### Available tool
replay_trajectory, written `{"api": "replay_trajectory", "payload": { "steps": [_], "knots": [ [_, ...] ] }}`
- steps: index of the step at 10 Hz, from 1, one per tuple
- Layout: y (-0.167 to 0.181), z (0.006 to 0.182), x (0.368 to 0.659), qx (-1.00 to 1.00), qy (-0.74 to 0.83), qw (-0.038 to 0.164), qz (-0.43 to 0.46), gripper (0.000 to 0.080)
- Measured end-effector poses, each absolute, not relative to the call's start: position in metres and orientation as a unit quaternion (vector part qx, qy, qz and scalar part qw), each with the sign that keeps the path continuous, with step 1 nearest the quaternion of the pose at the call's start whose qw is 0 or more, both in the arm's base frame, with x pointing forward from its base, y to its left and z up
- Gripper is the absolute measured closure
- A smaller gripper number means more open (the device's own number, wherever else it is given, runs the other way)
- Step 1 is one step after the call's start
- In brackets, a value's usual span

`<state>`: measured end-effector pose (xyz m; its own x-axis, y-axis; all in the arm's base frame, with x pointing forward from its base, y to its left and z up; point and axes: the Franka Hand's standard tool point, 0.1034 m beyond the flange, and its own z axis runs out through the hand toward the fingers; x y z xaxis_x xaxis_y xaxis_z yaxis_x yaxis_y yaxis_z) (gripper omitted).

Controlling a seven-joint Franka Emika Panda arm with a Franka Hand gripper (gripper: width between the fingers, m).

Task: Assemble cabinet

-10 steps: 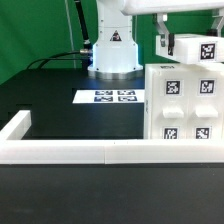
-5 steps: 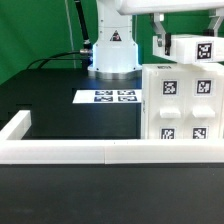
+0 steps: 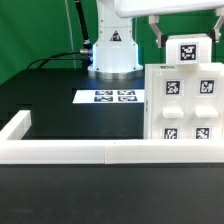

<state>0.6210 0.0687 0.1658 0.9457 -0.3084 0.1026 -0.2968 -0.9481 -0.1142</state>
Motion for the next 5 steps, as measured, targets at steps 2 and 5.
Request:
{"api": "replay_trajectory", "payload": {
  "steps": [2,5],
  "knots": [
    [0.0745,0.1655,0.6204,-0.967,0.242,0.057,-0.061,0.024],
    [0.0771,0.1653,0.6202,-0.92,0.383,0.071,-0.054,0.0239]
  ]
}}
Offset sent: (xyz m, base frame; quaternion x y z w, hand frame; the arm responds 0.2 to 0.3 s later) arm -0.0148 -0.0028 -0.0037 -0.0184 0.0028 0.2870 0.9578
